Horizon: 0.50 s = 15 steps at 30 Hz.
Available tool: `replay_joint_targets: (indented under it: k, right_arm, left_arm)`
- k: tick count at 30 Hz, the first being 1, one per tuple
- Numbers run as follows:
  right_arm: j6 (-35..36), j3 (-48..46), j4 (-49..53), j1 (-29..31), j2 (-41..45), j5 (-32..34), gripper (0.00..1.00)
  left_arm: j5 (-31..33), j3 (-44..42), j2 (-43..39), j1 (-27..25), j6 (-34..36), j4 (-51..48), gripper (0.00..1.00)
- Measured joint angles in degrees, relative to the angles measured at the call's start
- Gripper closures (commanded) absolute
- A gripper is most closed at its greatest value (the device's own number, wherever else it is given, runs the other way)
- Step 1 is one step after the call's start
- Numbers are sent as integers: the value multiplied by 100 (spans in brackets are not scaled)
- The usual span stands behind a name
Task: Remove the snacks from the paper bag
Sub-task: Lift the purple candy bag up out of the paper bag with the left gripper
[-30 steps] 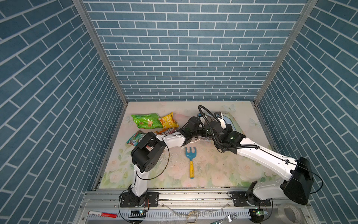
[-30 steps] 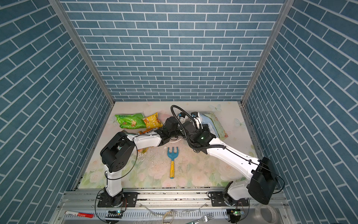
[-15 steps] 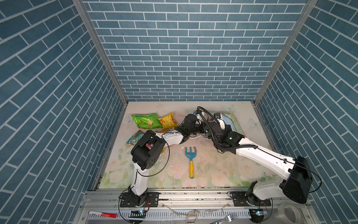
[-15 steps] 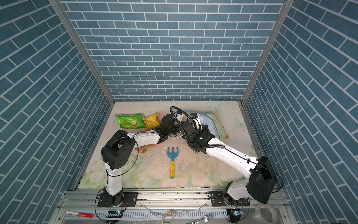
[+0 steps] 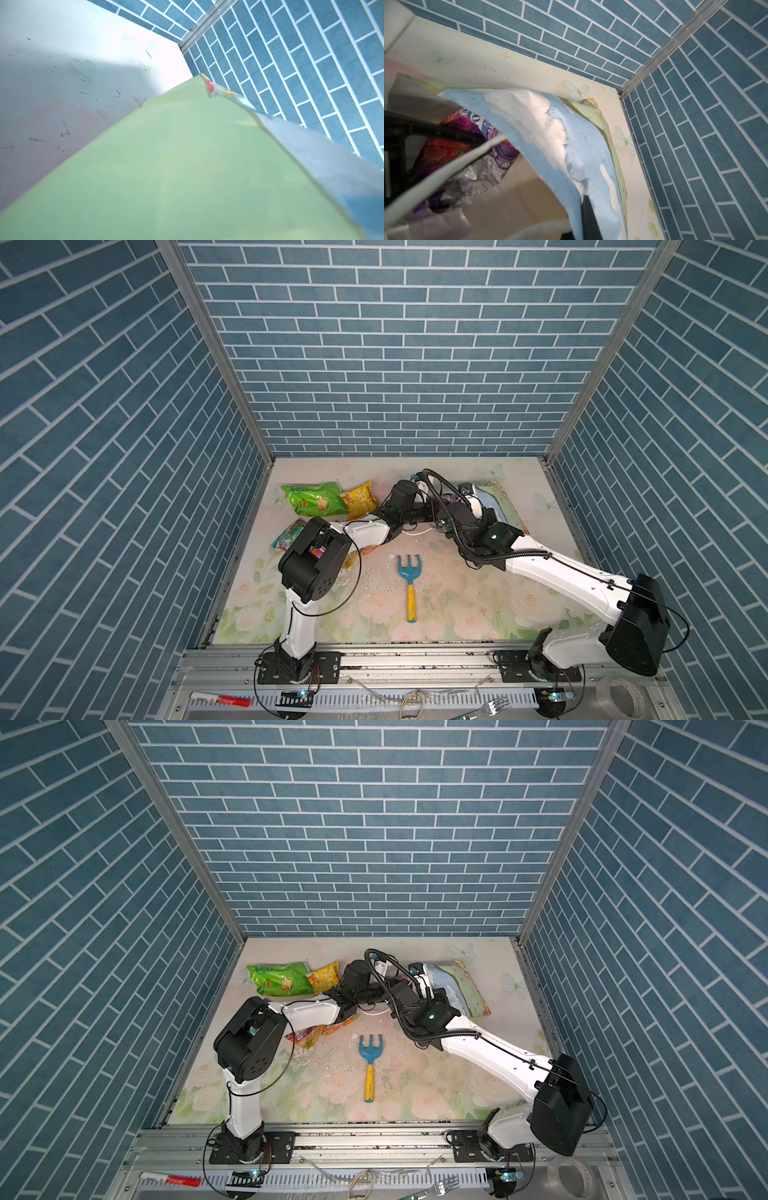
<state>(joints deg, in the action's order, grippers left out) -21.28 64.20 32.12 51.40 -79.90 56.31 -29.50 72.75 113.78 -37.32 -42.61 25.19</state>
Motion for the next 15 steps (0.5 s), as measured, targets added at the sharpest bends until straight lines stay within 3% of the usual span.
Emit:
replay_joint_targets:
  k: [15]
  right_arm:
    - [-2, -42, -9, 4, 0, 9, 100]
  left_arm:
    - [-17, 46, -472, 22, 79, -409, 100]
